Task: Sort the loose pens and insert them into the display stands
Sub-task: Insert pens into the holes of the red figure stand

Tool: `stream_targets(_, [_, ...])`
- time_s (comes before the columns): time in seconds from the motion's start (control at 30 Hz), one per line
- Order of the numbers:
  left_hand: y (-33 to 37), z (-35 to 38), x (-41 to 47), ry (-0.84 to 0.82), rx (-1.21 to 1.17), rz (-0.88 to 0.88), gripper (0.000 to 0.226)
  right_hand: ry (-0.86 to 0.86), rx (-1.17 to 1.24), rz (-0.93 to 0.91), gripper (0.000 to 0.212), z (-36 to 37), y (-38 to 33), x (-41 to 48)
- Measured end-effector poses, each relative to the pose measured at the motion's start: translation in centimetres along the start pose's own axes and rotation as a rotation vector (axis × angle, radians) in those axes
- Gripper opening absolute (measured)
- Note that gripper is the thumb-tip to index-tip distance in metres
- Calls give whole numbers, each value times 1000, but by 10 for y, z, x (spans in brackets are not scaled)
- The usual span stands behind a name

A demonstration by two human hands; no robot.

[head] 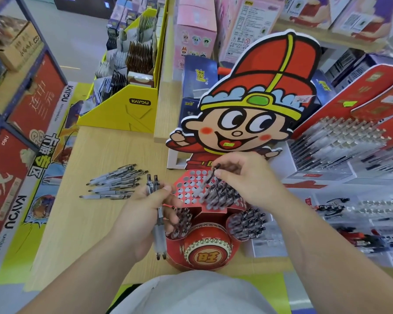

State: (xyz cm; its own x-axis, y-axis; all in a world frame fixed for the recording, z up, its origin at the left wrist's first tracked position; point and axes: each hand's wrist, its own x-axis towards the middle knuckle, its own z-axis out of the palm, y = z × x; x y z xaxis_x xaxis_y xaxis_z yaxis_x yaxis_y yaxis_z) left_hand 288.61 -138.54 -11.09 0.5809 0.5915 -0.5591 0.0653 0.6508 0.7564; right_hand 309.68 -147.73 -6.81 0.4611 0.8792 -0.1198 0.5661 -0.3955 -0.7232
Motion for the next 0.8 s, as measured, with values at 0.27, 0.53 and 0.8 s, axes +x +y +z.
stream_targets(0.27, [0,1,4,-9,-37,-6,12,2,-59,-57,17,-5,-7,-2])
stream_targets(0.53, [0,3,3,-19,-44,0,12,-149,-278,-42,18,-1,-13,1])
stream_targets(0.8, [-2,2,-2,-37,-48,11,14,-281,-375,-52,16,-7,-24,16])
